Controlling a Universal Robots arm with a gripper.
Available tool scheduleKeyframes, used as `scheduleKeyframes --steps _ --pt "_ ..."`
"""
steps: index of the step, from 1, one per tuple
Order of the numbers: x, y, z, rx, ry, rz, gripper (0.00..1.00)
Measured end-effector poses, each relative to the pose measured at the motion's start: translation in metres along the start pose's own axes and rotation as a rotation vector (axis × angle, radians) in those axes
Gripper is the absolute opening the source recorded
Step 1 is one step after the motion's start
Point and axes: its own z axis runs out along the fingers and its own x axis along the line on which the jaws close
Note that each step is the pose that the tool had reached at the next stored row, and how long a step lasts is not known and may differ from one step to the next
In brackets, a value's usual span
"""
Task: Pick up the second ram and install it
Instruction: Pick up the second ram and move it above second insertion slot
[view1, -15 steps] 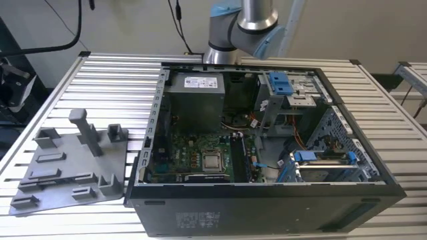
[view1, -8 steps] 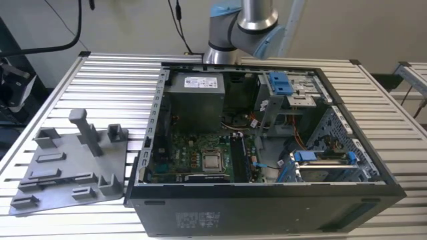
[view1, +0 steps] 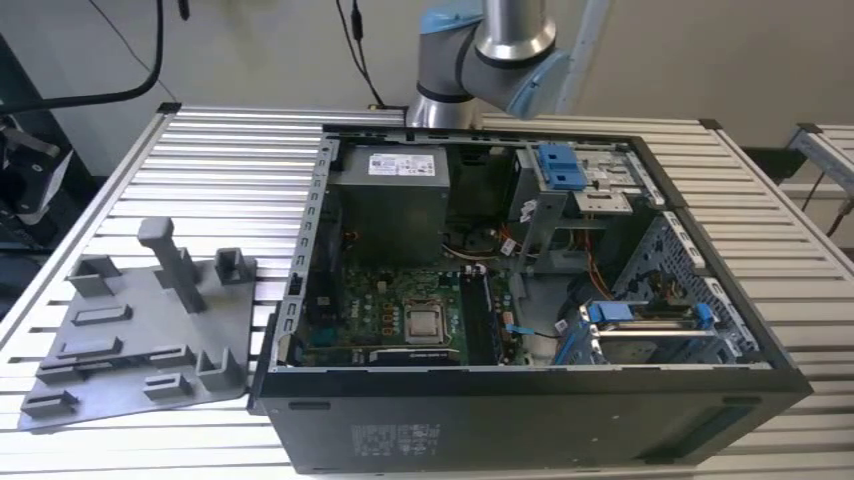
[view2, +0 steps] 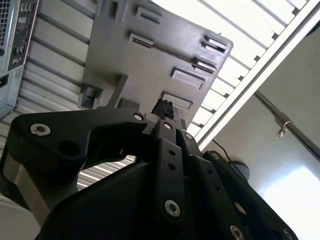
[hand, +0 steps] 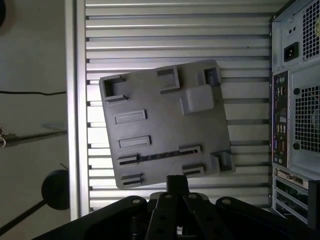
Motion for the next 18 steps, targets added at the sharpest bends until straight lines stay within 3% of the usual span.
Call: scheduleKeyframes --steps 6,18 --pt "0.0 0.0 -0.0001 0.0 0.0014 -0.02 0.11" --pt "0.0 0.0 0.0 -0.0025 0.0102 -0.204 0.11"
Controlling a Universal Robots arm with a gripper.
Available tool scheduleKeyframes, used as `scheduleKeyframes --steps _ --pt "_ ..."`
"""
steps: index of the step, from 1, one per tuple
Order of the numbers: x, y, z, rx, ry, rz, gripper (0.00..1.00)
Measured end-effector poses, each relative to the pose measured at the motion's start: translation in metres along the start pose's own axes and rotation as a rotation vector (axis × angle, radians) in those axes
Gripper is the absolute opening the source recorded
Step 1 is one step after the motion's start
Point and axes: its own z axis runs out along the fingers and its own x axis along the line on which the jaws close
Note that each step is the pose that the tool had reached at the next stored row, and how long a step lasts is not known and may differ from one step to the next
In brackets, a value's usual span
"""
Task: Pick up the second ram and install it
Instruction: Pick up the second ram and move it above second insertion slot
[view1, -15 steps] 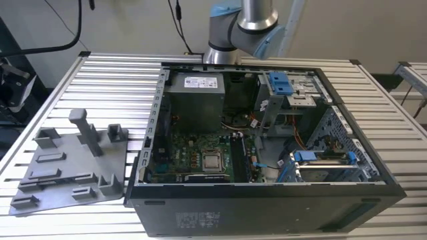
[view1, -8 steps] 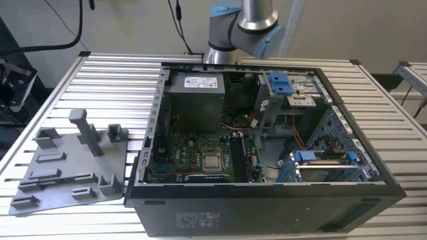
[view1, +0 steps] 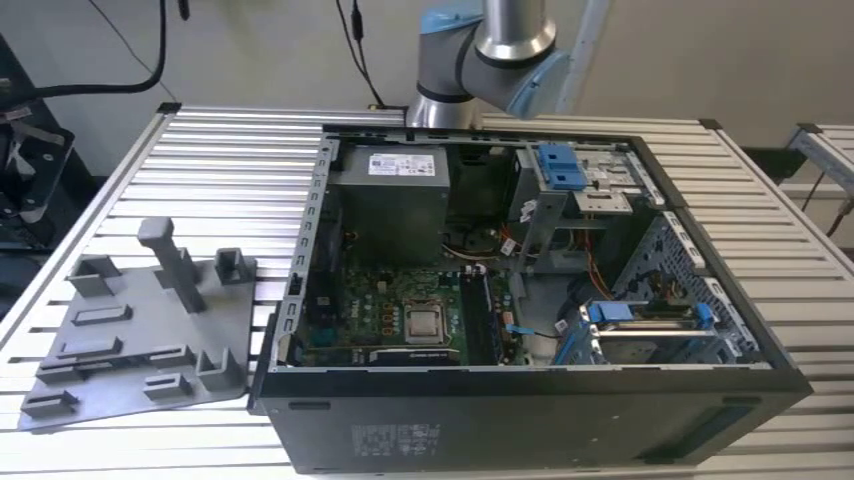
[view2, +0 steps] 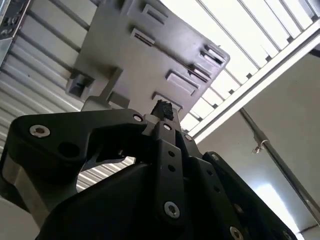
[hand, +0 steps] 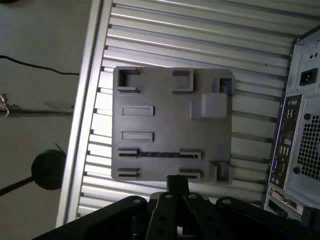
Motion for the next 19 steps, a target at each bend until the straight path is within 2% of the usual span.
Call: scheduleKeyframes --steps 5,8,14,19 --pt "0.0002 0.0 -0.0001 -0.0005 0.0019 -0.038 0.11" --pt "0.0001 0.0005 0.0002 -0.001 0.0037 -0.083 0.11" --pt "-0.0002 0.0025 0.0001 -0.0001 0.0068 -0.14 0.11" --pt "-0.0005 0.0048 0.0006 -0.0004 0.0101 -0.205 0.11"
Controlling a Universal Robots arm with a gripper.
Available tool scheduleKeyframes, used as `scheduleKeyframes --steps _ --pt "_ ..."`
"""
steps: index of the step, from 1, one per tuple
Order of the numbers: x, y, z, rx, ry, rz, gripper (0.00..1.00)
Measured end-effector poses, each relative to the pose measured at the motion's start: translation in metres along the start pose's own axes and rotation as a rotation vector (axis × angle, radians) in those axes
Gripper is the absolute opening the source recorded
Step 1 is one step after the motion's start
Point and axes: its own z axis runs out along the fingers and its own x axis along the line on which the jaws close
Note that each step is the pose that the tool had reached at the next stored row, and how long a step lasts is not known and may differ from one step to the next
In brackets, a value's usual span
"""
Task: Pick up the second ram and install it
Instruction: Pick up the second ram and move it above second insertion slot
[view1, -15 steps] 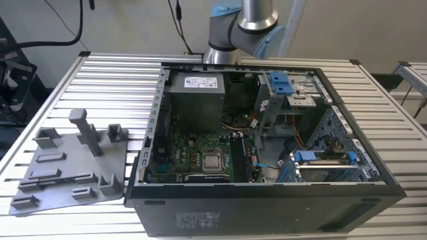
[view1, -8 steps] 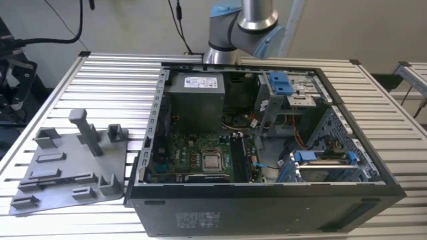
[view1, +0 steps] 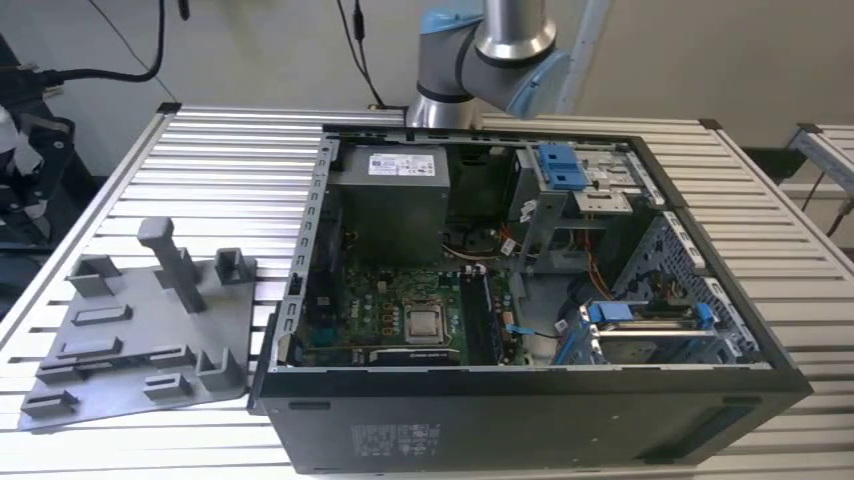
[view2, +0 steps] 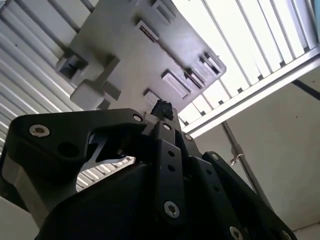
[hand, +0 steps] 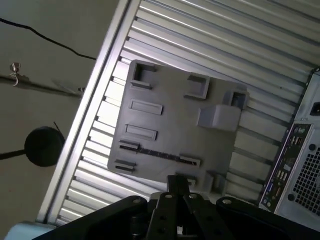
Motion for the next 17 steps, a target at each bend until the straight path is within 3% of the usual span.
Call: scheduleKeyframes --steps 6,17 --pt "-0.0005 0.0011 0.0001 0.0001 0.0027 -0.053 0.11" --pt "-0.0005 0.0013 0.0002 -0.0019 0.0095 -0.203 0.11"
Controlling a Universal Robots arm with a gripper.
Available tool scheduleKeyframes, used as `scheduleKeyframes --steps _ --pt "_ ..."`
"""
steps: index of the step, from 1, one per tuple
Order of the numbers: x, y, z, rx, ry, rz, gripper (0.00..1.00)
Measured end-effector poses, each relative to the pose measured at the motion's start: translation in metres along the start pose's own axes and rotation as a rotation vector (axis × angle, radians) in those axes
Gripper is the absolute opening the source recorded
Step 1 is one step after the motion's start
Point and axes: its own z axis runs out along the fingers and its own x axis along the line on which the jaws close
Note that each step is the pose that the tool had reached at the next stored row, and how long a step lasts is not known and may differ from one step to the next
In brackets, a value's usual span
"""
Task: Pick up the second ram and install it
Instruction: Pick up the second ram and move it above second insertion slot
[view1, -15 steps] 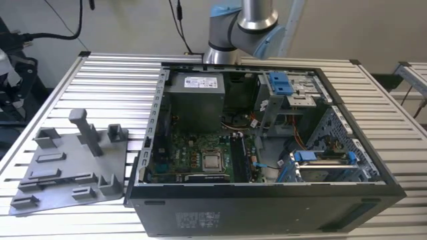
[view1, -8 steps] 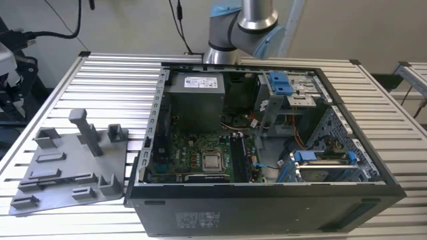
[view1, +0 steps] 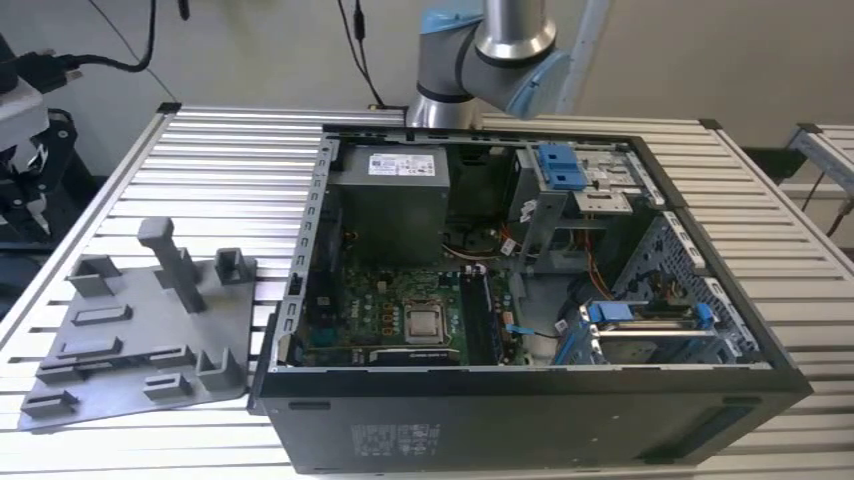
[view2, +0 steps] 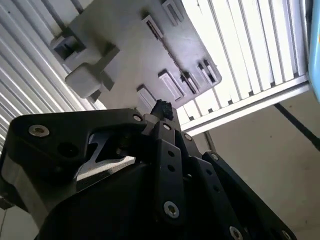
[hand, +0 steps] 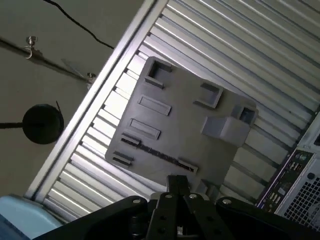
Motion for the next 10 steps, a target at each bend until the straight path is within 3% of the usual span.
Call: scheduleKeyframes --steps 10 --pt "0.0 0.0 0.0001 -0.0022 0.0083 -0.181 0.11"
